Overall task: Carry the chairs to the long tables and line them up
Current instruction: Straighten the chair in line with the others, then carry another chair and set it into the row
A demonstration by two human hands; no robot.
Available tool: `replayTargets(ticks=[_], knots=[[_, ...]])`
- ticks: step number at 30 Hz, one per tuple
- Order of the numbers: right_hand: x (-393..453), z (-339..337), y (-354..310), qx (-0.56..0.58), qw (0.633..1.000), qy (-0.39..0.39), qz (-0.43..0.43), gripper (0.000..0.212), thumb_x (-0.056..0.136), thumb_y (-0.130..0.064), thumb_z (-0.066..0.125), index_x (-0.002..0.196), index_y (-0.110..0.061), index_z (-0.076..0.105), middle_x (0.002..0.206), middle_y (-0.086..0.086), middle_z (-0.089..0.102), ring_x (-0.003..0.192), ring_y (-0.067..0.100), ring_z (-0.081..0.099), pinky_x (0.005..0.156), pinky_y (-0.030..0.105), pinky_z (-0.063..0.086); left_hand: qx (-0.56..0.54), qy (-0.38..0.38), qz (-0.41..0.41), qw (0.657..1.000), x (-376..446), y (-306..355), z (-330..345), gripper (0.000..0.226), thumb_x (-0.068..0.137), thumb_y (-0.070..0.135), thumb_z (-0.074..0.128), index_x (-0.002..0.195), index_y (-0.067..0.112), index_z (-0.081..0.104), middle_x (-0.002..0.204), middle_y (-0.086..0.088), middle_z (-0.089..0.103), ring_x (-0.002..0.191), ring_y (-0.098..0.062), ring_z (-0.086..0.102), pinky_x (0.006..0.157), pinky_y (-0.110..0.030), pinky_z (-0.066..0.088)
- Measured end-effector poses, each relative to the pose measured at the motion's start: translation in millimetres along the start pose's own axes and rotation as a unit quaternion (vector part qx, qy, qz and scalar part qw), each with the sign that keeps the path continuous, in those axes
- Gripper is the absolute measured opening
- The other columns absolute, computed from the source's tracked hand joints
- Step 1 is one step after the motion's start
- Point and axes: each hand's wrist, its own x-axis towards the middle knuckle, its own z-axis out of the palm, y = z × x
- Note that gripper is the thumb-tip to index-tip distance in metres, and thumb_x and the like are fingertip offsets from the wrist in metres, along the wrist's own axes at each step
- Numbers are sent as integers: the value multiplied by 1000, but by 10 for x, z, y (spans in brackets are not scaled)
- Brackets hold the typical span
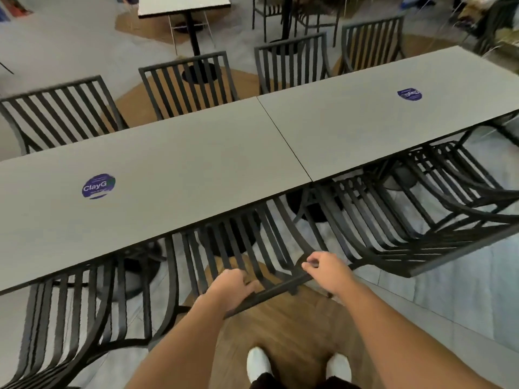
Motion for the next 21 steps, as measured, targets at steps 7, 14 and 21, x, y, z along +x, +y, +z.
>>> replayTargets(ticks=[7, 14, 21], knots=[[-190, -612, 839, 3, 998, 46, 51, 22, 101, -38, 57, 105, -21, 70, 104, 0, 71, 91, 17, 63, 76, 30, 47, -5, 28, 81, 996, 114, 1092, 50, 32, 106, 44, 47, 111, 20, 69, 98, 3, 71, 88, -16, 67, 82, -32, 56], [-298, -1275, 1911, 8, 996, 70, 60, 20, 102, -36, 56, 104, -21, 70, 100, 2, 72, 95, 21, 66, 84, 35, 55, -24, 42, 119, 992, 193, 2311, 607, 27, 106, 42, 48, 102, 22, 66, 87, 2, 68, 68, -10, 59, 58, -23, 43], [-299, -1913, 3173, 3, 996, 74, 49, 22, 101, -36, 56, 100, -19, 70, 96, 1, 73, 91, 20, 66, 81, 34, 54, -55, 40, 96, 993, 266, 3459, 1261, 32, 108, 38, 46, 109, 15, 69, 82, 2, 65, 67, -15, 60, 55, -27, 43]])
